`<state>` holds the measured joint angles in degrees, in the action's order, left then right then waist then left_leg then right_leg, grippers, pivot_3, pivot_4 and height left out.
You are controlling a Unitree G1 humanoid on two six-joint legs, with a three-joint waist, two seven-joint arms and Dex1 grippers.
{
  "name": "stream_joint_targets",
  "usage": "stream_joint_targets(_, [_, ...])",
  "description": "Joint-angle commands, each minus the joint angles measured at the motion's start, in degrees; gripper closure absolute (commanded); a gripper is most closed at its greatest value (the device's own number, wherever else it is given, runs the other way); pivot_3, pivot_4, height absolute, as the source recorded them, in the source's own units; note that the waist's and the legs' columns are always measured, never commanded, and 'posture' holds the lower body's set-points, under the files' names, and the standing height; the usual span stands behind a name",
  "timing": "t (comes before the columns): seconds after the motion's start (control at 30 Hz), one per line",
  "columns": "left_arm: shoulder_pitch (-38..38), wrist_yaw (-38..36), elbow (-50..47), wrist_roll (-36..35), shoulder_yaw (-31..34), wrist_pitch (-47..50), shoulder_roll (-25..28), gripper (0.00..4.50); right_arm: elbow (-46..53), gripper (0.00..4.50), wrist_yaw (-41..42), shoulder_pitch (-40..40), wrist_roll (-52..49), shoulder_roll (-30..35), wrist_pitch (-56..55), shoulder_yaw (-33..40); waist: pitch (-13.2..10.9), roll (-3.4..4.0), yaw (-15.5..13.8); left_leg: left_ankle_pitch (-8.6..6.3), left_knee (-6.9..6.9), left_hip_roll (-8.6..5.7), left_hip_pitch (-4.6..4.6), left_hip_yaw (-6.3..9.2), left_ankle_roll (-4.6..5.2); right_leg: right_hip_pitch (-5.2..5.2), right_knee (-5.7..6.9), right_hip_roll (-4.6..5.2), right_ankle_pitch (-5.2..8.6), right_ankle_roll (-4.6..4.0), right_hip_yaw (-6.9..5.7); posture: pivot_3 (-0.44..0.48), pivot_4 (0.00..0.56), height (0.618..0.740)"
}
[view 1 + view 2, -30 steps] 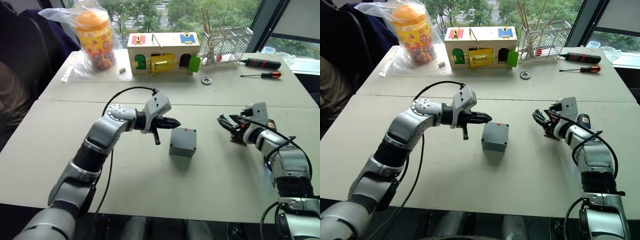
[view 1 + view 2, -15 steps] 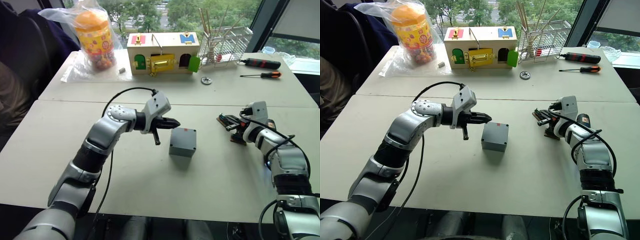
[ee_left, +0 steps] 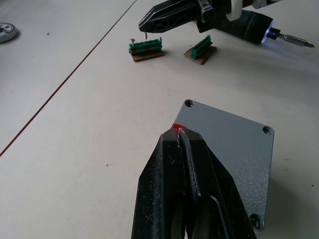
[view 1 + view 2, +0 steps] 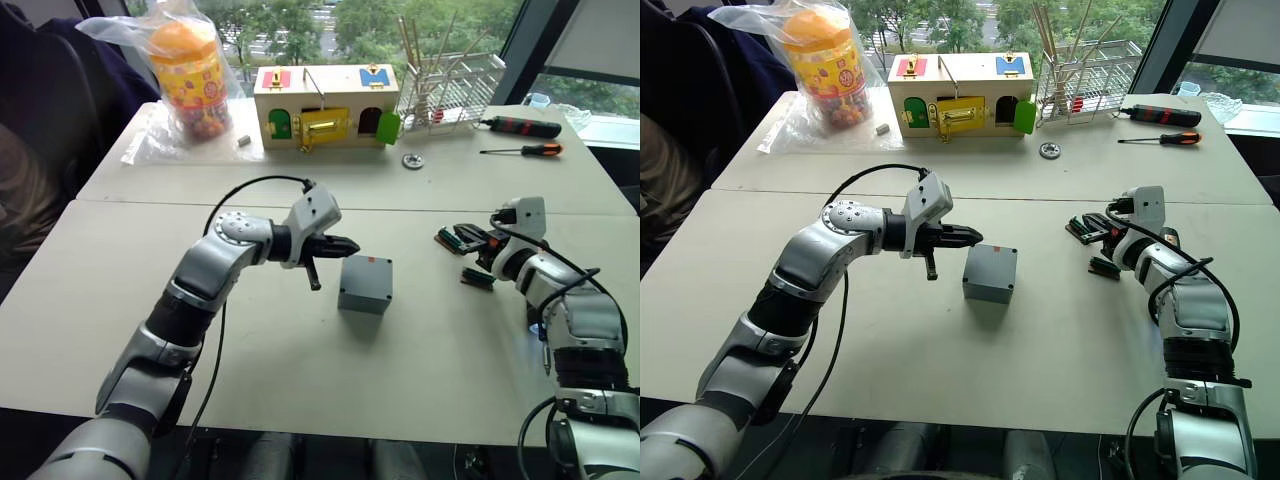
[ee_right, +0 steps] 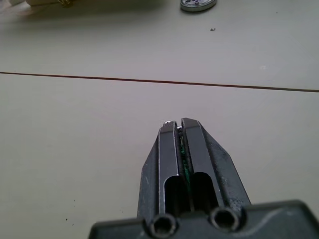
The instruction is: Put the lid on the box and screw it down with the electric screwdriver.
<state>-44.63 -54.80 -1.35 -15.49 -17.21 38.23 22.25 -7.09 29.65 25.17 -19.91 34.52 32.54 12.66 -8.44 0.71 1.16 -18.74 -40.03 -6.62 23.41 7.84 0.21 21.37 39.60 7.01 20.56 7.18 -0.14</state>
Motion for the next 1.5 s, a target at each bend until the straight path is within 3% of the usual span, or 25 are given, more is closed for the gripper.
stream_joint_targets(0.03, [-0.1,-0.6,-1.7,-0.5,0.9,-0.9,0.6,4.50,8.3,4.47,0.9,1.8,-4.2,1.0,2.5,3.2,0.0,0.00,0.0,0.00,0.00,0.00,0.00,0.00,0.00,0.00,0.00,0.00,0.00,0.00,0.00,0.000,0.150,0.740])
stream_joint_targets(0.23, [2.6,-4.9,-6.2,-2.9,1.7,0.7,5.7,4.50,26.7,4.47,6.1,-2.4,-16.0,1.9,13.7,1.9,0.0,0.00,0.0,0.00,0.03,0.04,0.00,0.02,0.00,0.00,0.00,-0.01,0.00,0.00,0.00,0.000,0.150,0.740])
stream_joint_targets(0.4, [4.8,-7.2,-9.8,-5.1,1.7,2.3,9.0,4.50,33.4,4.47,5.7,-5.7,-19.0,1.3,17.5,-1.1,0.0,0.00,-0.4,0.00,-0.03,-0.01,0.00,0.10,0.00,-0.06,-0.03,0.01,0.00,0.00,0.01,0.000,0.150,0.740])
stream_joint_targets(0.6, [5.2,-6.8,-10.4,-5.1,0.7,2.5,9.4,4.50,31.6,4.47,4.7,-7.8,-16.6,-0.7,15.5,-4.7,0.0,0.00,-0.2,0.00,-0.01,-0.01,0.00,0.11,0.00,-0.05,-0.05,0.00,0.00,0.00,0.00,0.000,0.150,0.740])
stream_joint_targets(1.5, [4.8,-5.3,-9.3,-4.6,0.5,2.0,8.2,4.50,28.8,4.47,5.5,-9.5,-13.8,-0.4,13.8,-5.9,0.0,0.00,-0.2,0.00,0.00,-0.01,0.00,0.11,0.00,-0.05,-0.04,-0.01,0.00,0.00,0.00,0.000,0.150,0.740])
